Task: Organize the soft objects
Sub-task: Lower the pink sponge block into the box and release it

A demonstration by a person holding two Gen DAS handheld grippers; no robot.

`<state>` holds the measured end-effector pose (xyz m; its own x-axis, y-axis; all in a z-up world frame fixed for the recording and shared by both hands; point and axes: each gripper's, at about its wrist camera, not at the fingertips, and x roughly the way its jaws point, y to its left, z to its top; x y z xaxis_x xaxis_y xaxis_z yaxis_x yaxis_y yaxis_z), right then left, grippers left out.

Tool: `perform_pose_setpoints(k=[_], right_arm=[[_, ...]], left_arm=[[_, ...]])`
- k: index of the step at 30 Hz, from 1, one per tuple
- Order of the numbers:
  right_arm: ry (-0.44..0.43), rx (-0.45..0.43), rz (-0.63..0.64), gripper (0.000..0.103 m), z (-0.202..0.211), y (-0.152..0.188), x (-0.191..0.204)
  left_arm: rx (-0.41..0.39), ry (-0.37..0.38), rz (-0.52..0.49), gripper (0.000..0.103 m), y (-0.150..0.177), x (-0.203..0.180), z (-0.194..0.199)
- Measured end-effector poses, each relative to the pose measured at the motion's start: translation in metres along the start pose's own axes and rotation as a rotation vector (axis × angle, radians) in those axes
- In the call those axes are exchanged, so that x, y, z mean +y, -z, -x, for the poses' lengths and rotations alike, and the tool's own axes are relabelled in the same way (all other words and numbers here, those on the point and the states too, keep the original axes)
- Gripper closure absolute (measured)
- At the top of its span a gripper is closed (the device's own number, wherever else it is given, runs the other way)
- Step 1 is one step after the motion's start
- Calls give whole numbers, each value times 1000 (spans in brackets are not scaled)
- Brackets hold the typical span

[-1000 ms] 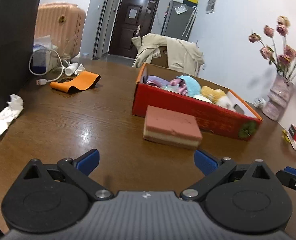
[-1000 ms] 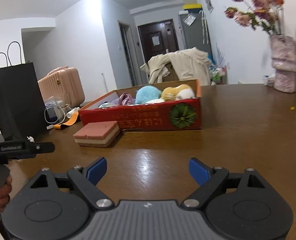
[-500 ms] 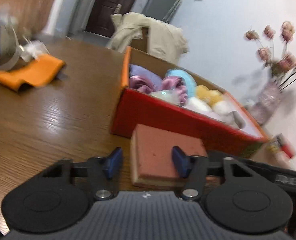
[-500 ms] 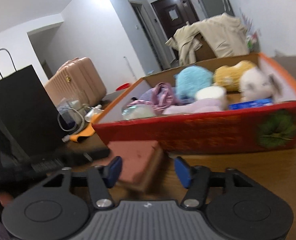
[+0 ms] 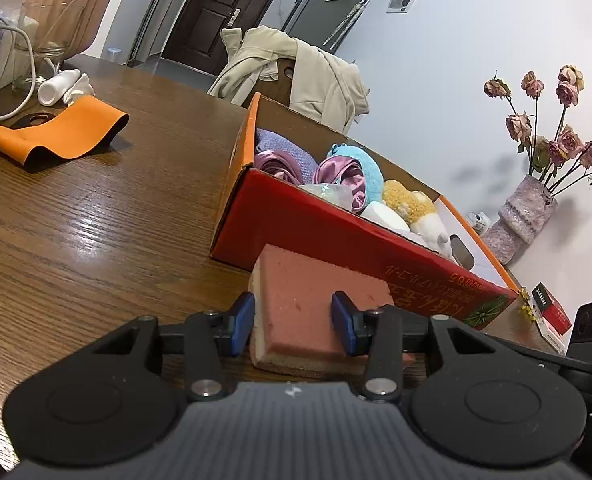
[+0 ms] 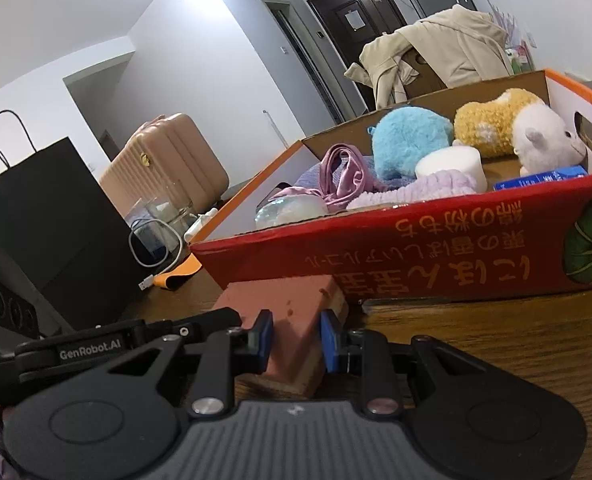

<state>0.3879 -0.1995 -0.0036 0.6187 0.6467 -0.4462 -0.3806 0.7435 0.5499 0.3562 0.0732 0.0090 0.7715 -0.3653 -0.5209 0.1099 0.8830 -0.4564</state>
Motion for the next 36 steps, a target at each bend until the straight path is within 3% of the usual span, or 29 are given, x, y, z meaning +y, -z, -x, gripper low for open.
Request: perform_pose_setpoints(k=[7, 10, 12, 15, 19, 26, 32, 36], right_arm=[[-51, 31, -92, 77, 0, -4, -15], [-10, 34, -66, 78, 15, 4, -3], [24, 15, -5, 78, 40, 21, 12], [23, 17, -28, 78, 88, 56, 12], [53, -15, -33, 78, 157, 84, 11], [117, -143, -35, 78, 218, 82, -7], [117, -161, -76, 79, 222, 72, -30], [120, -191, -27, 79, 212, 29, -37]], left_arm=[[-8, 4, -3, 62, 1, -2, 1], [-12, -30, -9, 62, 15, -21, 20], [-15, -43, -12, 62, 36, -38, 39], [11, -11, 47, 62, 73, -57, 68], [26, 45, -59, 63, 99, -103, 94], [18, 117, -156, 63, 102, -158, 87], [31, 131, -170, 63, 94, -171, 68], [-1, 155, -172, 63, 56, -181, 46]])
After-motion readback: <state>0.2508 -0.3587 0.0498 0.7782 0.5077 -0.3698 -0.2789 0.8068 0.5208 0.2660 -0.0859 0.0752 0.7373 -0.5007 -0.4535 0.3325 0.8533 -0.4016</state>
